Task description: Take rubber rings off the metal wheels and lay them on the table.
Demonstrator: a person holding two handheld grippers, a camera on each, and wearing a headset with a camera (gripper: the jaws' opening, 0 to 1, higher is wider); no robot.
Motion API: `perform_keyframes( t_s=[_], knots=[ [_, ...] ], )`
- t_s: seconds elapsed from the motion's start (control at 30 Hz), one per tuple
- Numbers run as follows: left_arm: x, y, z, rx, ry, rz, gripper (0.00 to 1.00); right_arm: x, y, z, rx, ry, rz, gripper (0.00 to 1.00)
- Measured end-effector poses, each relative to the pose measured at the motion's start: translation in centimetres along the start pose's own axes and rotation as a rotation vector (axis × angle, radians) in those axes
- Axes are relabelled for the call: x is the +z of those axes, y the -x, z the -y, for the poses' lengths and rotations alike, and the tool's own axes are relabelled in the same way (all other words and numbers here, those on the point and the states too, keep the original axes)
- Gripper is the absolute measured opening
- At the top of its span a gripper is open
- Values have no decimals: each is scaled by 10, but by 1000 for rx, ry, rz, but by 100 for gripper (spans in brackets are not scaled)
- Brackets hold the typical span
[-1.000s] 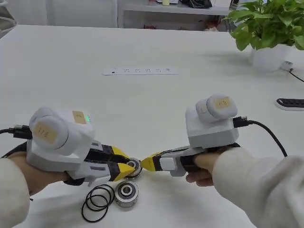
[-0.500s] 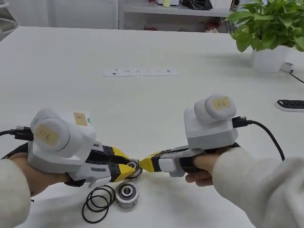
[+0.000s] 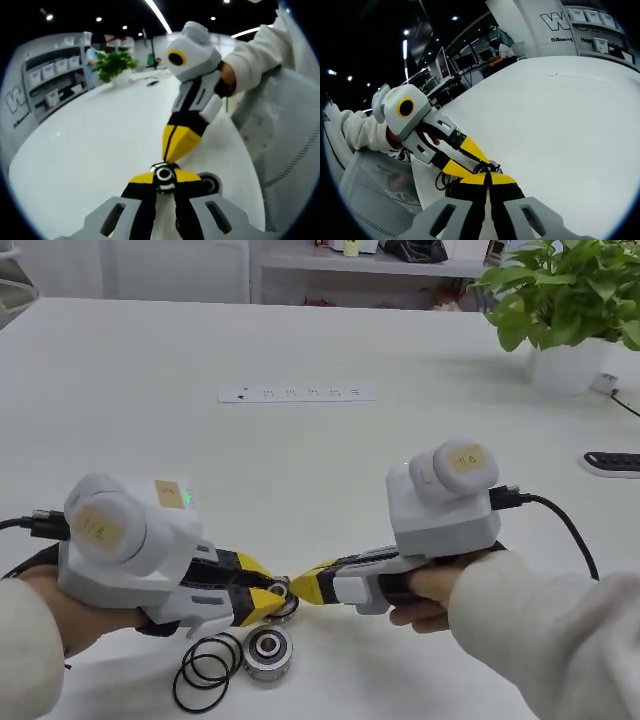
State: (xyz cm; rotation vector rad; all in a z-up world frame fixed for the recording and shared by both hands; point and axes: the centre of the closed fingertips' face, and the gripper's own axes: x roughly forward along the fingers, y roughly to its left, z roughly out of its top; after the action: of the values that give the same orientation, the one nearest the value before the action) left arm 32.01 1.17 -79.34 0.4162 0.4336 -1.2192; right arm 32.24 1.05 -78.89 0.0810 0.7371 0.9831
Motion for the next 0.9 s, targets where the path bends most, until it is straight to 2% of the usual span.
perform_keyframes(
  t_s=[0.2,0.27,0.33,0.47,0.7,0.77,0.9],
  knots=[
    [0,0,0,0,-1,-1,13,2,0,-4,21,8,6,0],
    [0,0,-1,0,-2,-1,13,10,0,-9,39,9,43,0],
    [0,-1,-1,0,-2,-1,13,16,2,-8,26,7,53,0],
    [0,-1,0,4,-3,-4,14,10,2,-4,14,5,37,0],
    [2,0,0,3,-7,-17,14,9,2,-1,-2,12,32,0],
    [6,4,0,-4,-5,-13,14,10,3,0,-4,12,35,0],
    [19,17,-2,-8,33,28,20,12,4,1,-6,4,47,0]
  ],
)
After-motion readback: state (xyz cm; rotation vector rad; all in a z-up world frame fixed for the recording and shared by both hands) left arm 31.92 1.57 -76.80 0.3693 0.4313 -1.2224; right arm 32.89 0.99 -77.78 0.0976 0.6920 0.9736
